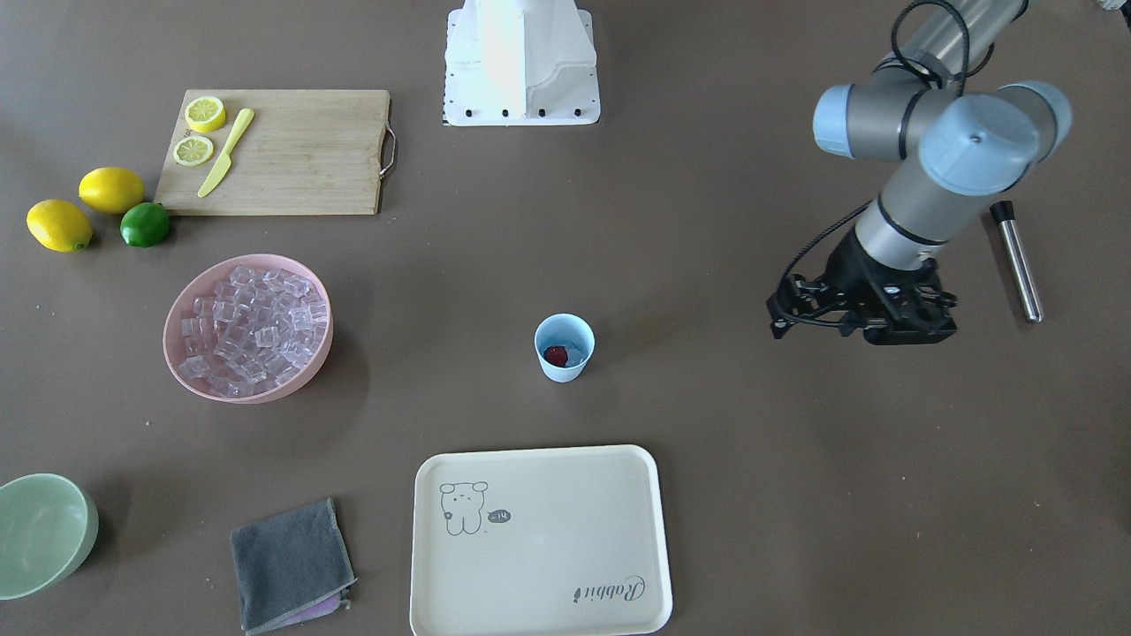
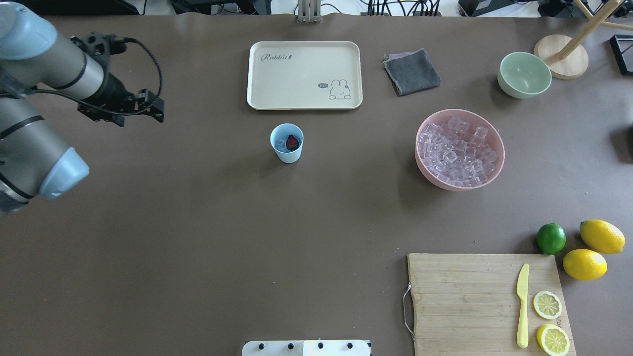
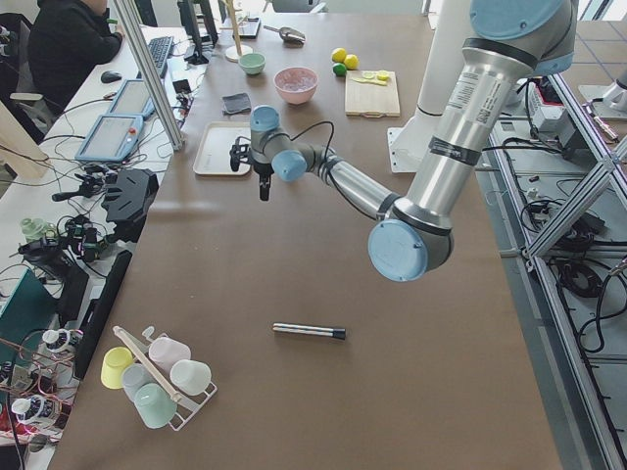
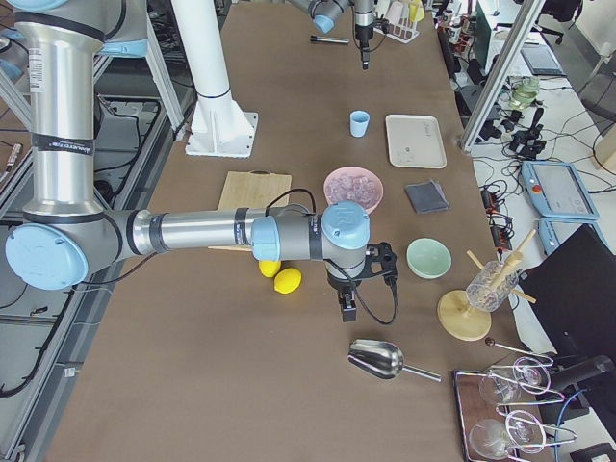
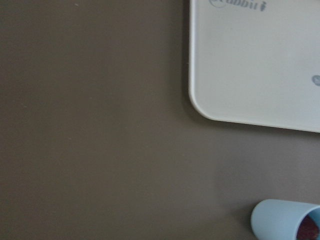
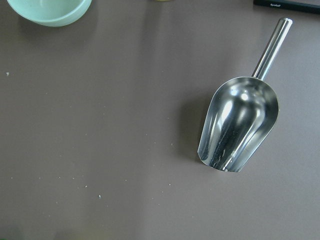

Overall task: Mash ice and strawberries in cup
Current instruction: 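Move the left gripper away to the metal muddler and grasp it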

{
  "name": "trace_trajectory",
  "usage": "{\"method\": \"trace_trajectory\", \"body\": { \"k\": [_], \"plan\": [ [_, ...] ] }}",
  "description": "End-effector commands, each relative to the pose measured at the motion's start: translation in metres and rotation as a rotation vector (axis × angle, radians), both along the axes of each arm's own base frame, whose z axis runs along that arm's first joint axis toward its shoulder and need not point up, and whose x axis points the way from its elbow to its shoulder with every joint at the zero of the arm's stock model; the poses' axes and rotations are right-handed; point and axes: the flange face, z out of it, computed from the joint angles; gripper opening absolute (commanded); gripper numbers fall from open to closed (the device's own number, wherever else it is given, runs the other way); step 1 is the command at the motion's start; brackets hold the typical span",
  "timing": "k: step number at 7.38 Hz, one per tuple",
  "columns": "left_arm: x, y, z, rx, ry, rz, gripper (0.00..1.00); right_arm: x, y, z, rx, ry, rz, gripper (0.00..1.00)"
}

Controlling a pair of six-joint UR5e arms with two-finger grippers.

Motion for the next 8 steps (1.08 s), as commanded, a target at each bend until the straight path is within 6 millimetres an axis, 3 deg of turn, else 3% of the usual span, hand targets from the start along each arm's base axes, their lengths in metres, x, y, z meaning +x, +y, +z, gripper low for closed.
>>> {"method": "trace_trajectory", "body": {
  "k": [1,3,5,6,8],
  "plan": [
    [-0.131,0.034,0.137,0.03,-0.108,0.084,0.97,0.0,0.004,-0.001,-0.001,-0.001,0.002,0.99],
    [-0.16,0.077,0.221,0.051,-0.122,0.098,0.97,0.001,0.004,-0.001,-0.001,0.002,0.002,0.99],
    [-0.169,0.099,0.295,0.087,-0.103,0.086,0.97,0.0,0.006,0.001,-0.006,0.0,0.002,0.99],
    [-0.17,0.101,0.302,0.078,-0.098,0.061,0.97,0.0,0.006,0.001,-0.006,0.002,0.002,0.99],
    [-0.172,0.11,0.299,0.049,-0.072,0.007,0.97,0.002,0.006,0.001,-0.005,0.005,0.006,0.99]
  ]
}}
